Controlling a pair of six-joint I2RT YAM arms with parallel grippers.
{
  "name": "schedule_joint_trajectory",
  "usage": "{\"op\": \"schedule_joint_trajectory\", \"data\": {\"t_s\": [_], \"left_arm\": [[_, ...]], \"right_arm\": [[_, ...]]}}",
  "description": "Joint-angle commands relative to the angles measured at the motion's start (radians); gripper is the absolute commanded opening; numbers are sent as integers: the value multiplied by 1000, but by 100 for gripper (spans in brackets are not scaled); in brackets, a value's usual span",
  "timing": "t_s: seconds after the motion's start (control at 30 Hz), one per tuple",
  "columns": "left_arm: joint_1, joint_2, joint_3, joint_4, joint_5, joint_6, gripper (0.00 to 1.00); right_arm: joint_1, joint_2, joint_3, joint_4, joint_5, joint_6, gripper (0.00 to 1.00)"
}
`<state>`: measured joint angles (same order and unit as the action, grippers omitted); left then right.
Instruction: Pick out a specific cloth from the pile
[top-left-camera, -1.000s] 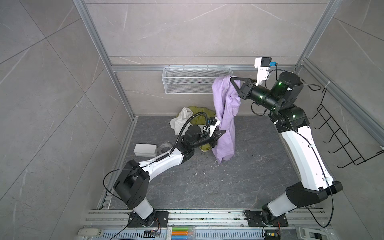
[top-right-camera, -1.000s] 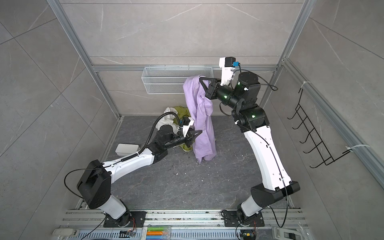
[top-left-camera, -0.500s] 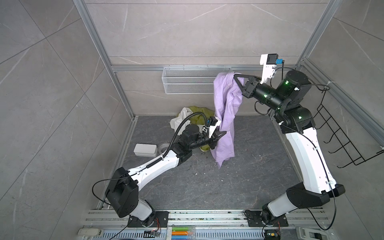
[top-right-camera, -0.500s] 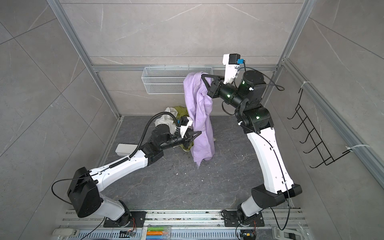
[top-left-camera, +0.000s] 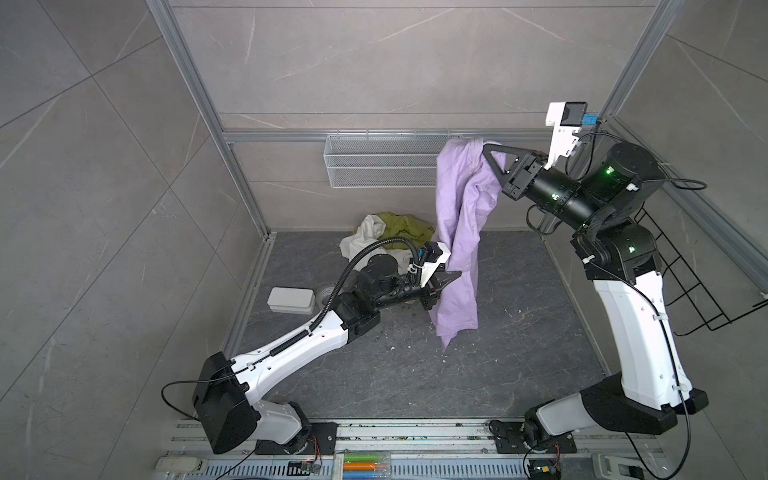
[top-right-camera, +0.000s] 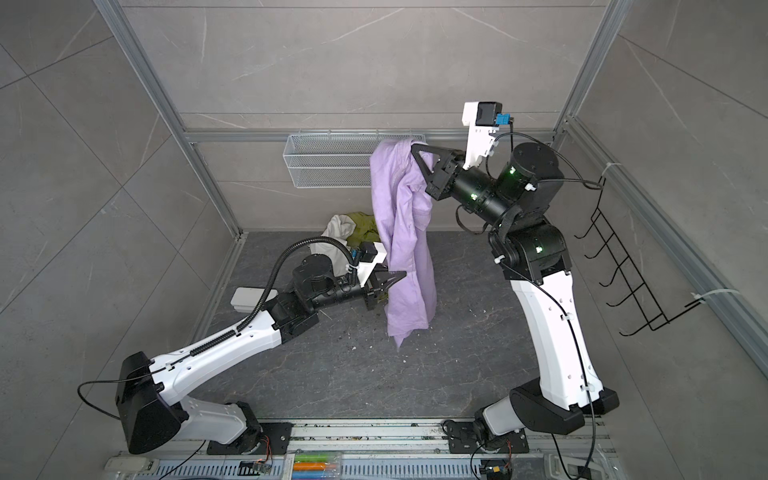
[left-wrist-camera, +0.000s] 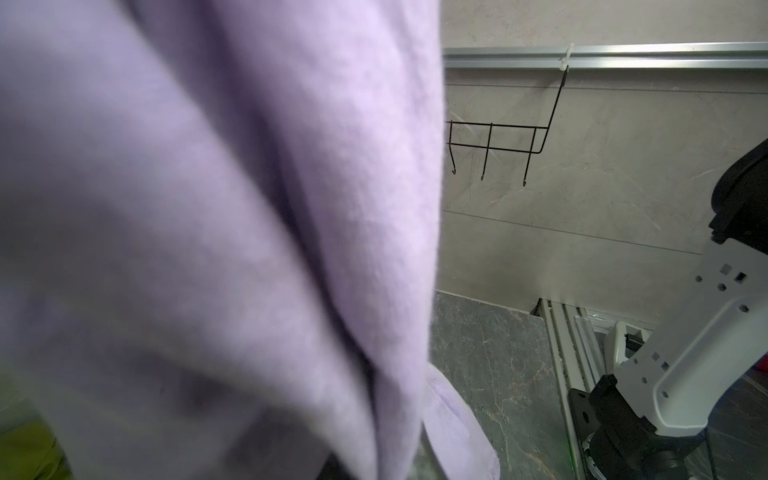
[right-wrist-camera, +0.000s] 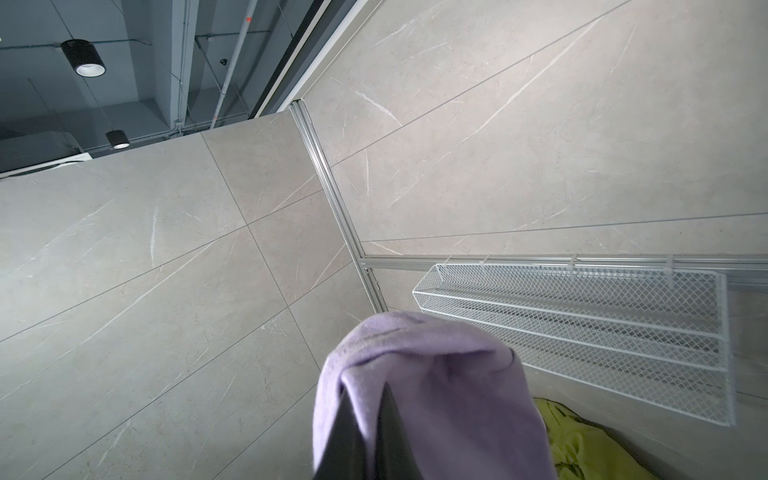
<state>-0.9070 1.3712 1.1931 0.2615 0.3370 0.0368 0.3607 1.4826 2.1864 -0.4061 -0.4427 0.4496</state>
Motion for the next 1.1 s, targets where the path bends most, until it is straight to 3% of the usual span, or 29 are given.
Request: {"op": "schedule_joint_trajectory", "data": {"t_s": [0.0,0.27,0.5,0.8,1.07], "left_arm": [[-24,-68,35,10,-34,50,0],[-97,-149,-26,-41,-107,85,0],[-146,-252,-112,-77,-180,91,0],[-162,-368,-253,-87,-256,49,0],[-163,-453,-342,-197,-310,-1,0]], "right_arm": [[6,-44,28,2,-25,4,0],[10,-149,-109,11,-38,38,0],[50,-233,-262,61,-125,101,0],[158,-320,-431,-25,-88,75,0],[224,-347,-620,-17,-51,97,0]]}}
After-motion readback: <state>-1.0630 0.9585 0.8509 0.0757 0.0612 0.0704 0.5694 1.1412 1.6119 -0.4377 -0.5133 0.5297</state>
